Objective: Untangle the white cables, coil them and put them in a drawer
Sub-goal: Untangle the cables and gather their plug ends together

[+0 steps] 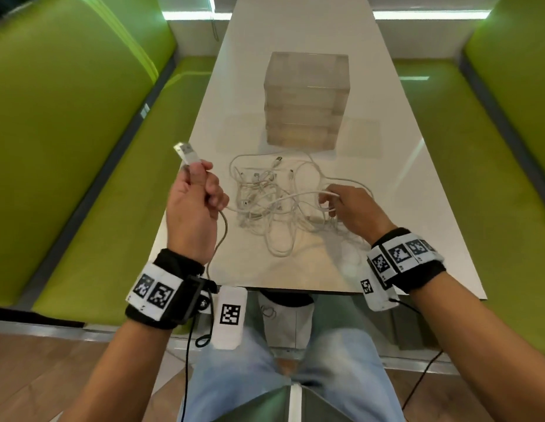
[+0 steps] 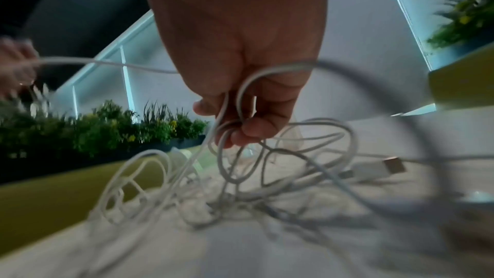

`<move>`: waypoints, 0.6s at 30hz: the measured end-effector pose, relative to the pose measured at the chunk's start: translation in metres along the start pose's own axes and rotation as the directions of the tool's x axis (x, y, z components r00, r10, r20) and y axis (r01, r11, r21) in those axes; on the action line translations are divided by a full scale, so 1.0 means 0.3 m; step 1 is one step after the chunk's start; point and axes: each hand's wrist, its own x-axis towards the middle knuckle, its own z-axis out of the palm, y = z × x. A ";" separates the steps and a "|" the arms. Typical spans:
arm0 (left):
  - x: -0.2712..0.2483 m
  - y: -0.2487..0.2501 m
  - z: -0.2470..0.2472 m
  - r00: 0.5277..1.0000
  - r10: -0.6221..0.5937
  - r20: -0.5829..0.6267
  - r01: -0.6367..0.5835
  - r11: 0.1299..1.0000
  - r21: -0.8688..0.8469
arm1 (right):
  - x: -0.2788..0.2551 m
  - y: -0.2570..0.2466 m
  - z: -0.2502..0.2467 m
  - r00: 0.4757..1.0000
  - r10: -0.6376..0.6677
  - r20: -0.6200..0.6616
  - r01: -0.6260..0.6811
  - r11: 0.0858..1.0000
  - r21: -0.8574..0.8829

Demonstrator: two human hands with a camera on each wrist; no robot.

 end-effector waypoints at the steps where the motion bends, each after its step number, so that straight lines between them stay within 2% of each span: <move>1: -0.001 -0.023 -0.001 0.999 -0.035 0.010 0.034 0.997 0.076 | 0.004 -0.010 -0.002 1.000 -0.004 -0.018 0.004 1.000 0.011; 4: -0.033 -0.079 0.034 0.983 -0.149 0.107 0.098 0.920 0.379 | 0.010 -0.048 -0.007 0.999 0.005 -0.035 -0.004 0.999 0.038; 6: -0.063 -0.117 0.073 0.954 -0.228 0.197 0.090 0.839 0.537 | 0.010 -0.071 -0.003 0.999 0.013 -0.034 -0.015 0.998 -0.062; 10: -0.100 -0.183 0.142 0.898 -0.346 0.271 0.141 0.811 0.568 | -0.013 -0.116 0.019 0.996 -0.069 -0.055 0.050 0.955 -0.293; 12: -0.109 -0.194 0.177 0.907 -0.324 0.268 0.127 0.819 0.560 | -0.028 -0.132 0.028 0.990 -0.132 -0.041 0.104 0.908 -0.405; 13: -0.107 -0.195 0.186 0.928 -0.285 0.240 0.113 0.828 0.549 | -0.033 -0.138 0.033 0.986 -0.160 -0.043 0.125 0.889 -0.441; 15: -0.099 -0.172 0.192 0.965 -0.189 0.179 0.070 0.851 0.521 | -0.037 -0.144 0.036 0.979 -0.194 -0.066 0.147 0.889 -0.434; 18: -0.075 -0.149 0.159 0.986 -0.103 0.134 0.025 0.874 0.486 | -0.025 -0.135 0.043 0.972 -0.210 -0.109 0.153 0.910 -0.386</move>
